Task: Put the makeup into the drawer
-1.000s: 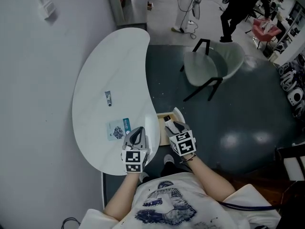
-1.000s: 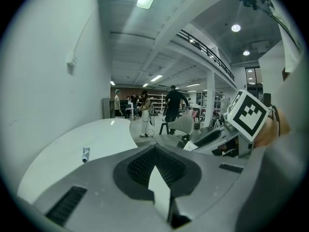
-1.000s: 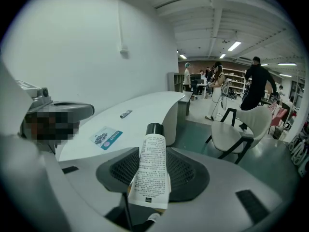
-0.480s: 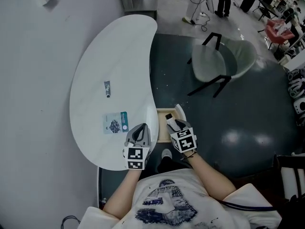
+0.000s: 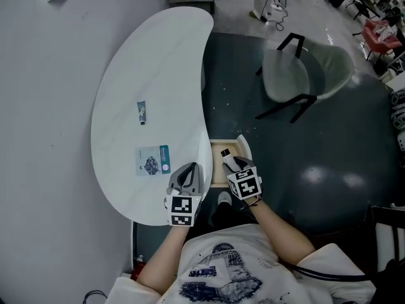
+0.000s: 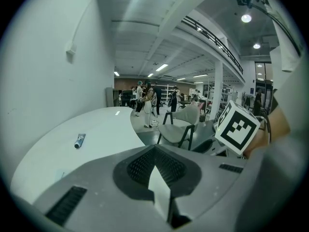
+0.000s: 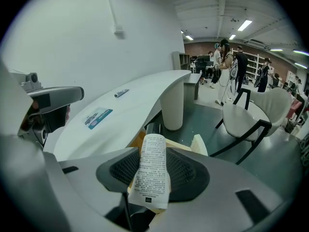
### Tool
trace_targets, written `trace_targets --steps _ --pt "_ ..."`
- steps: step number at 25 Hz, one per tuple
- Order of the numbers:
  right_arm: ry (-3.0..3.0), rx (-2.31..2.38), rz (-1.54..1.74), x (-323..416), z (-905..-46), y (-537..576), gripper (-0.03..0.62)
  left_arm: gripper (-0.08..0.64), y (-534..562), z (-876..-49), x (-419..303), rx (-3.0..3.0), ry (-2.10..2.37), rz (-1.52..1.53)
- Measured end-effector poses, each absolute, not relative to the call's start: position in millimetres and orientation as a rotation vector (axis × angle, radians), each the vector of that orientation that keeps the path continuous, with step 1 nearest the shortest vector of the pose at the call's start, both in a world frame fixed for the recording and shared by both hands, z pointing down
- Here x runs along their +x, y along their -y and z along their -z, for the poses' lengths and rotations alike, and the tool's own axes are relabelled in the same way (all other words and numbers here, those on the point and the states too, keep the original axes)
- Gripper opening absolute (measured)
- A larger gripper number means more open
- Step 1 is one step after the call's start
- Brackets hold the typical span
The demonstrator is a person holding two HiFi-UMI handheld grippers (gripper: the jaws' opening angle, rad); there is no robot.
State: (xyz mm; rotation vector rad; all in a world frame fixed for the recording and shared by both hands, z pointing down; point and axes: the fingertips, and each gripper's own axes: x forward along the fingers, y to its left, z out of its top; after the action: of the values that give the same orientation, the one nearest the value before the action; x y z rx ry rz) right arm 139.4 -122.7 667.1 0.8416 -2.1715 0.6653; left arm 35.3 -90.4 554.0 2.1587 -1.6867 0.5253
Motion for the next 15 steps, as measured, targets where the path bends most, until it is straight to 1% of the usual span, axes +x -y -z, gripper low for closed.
trace_targets --steps 15 --pt "2.116 0.793 -0.737 133.3 -716.8 125.7 0.187 0.034 102.8 -572.1 42.2 2.134 1.654 -0.549"
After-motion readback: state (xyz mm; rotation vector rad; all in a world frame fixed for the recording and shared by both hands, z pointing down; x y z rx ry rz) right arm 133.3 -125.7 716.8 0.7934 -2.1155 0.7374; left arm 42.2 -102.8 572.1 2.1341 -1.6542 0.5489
